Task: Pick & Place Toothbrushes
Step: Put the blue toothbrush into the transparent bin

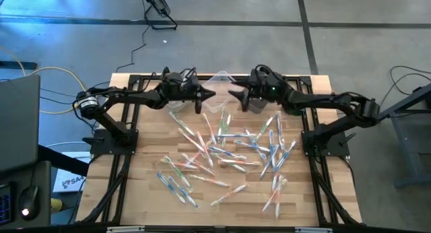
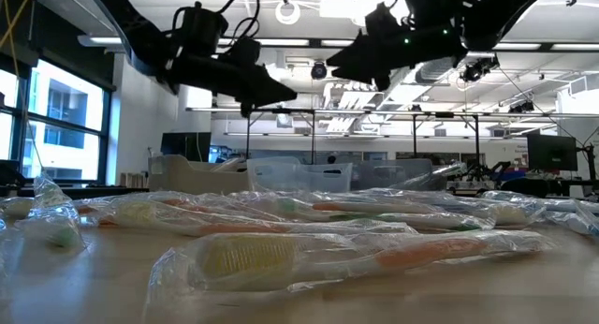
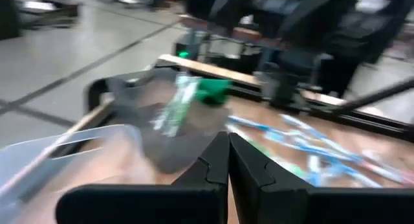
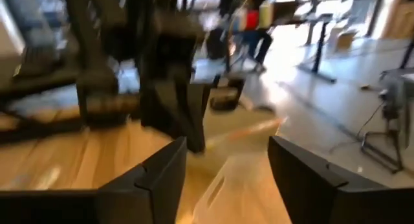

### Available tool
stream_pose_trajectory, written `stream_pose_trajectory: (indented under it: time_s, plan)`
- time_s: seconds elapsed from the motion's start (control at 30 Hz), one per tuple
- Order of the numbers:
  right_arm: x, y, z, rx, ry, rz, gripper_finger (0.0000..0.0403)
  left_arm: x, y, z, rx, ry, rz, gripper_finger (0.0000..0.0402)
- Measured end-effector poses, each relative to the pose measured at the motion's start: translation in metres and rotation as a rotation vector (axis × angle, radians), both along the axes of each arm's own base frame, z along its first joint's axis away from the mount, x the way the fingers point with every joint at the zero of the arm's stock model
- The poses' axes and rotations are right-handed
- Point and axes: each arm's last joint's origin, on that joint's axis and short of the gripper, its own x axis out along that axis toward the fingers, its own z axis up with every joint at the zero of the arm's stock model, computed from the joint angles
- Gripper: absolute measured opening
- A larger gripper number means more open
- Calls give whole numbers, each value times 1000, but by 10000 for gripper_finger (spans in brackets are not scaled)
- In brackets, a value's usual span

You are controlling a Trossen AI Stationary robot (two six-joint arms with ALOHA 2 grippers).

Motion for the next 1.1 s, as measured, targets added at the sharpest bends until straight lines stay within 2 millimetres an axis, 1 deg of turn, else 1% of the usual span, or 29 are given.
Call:
stream_pose_trajectory:
  time_s: [0.13,0.2,0.4,0.7,0.93,1.1]
  plan:
    - [-3,2,-7,40,84,74,178,0,-1,0,8,0,-50,0]
    - [-5,5,-9,29,122,110,167,0,-2,0,10,-2,-75,0]
    - [-6,13,-19,38,236,170,146,-1,-3,3,15,-6,-82,0]
    - [-3,40,-32,13,395,253,144,-8,-7,18,66,-32,-83,0]
    - [-11,59,-51,66,640,247,144,-16,-11,28,79,-21,-83,0]
    - [-14,70,-57,75,728,267,144,-17,-12,29,77,-18,-84,0]
